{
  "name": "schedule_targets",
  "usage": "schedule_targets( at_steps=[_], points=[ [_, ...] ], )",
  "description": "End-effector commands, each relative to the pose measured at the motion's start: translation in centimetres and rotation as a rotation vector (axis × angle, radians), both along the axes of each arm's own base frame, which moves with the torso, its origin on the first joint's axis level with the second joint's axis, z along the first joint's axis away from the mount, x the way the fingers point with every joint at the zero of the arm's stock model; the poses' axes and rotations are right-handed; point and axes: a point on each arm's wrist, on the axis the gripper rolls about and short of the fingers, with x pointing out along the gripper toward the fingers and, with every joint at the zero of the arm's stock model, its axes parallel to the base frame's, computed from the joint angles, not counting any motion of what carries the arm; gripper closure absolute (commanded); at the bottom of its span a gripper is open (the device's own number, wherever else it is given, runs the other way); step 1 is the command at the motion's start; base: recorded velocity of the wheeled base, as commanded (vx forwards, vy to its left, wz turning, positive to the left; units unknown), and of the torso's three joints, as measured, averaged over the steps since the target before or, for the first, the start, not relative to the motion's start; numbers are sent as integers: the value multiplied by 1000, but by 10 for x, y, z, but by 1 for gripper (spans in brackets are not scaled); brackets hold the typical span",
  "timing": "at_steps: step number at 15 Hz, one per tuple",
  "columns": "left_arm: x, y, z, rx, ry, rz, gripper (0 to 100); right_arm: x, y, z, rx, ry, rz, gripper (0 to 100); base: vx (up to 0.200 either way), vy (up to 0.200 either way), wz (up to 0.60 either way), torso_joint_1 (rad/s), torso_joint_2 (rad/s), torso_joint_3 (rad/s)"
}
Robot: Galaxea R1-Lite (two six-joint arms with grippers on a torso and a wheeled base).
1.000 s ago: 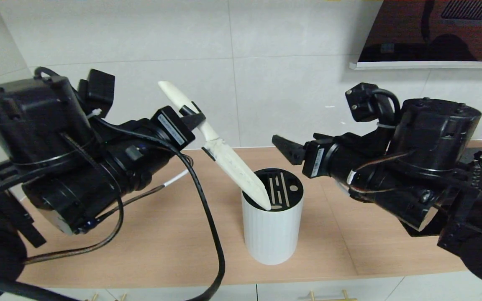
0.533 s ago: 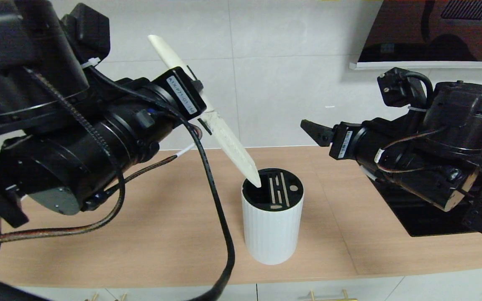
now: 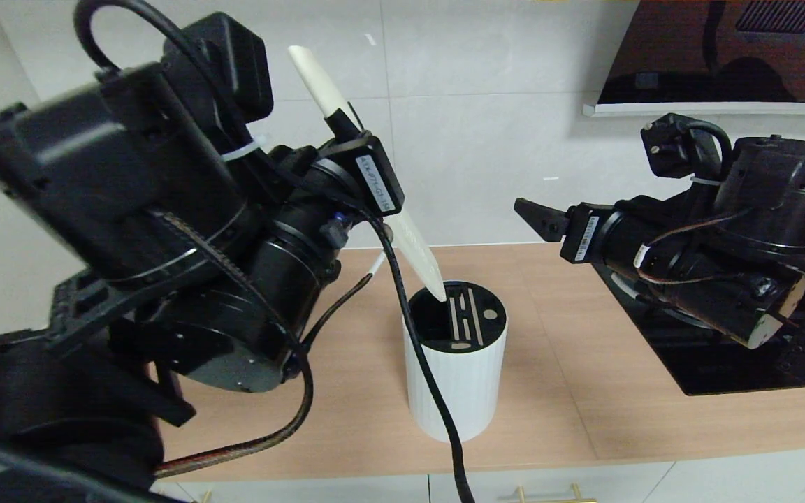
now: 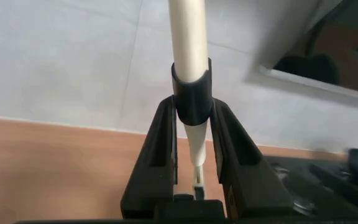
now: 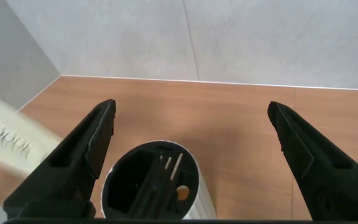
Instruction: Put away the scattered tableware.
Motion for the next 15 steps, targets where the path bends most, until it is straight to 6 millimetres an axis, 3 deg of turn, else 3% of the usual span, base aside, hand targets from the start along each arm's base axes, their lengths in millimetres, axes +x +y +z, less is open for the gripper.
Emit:
schedule_targets(
  at_steps=[1,10,15],
  points=[
    [9,-12,-20,46,36,0,100,2,1,-3,-5,8,-2,0,0,0,0,0,0,0],
    [20,-30,-60,149,10,13,100,4,1,-5,-10,12,-3,0,0,0,0,0,0,0],
    [21,-31,-63,162,-5,19,100,4,2,-6,-12,15,-3,0,0,0,0,0,0,0]
  ],
)
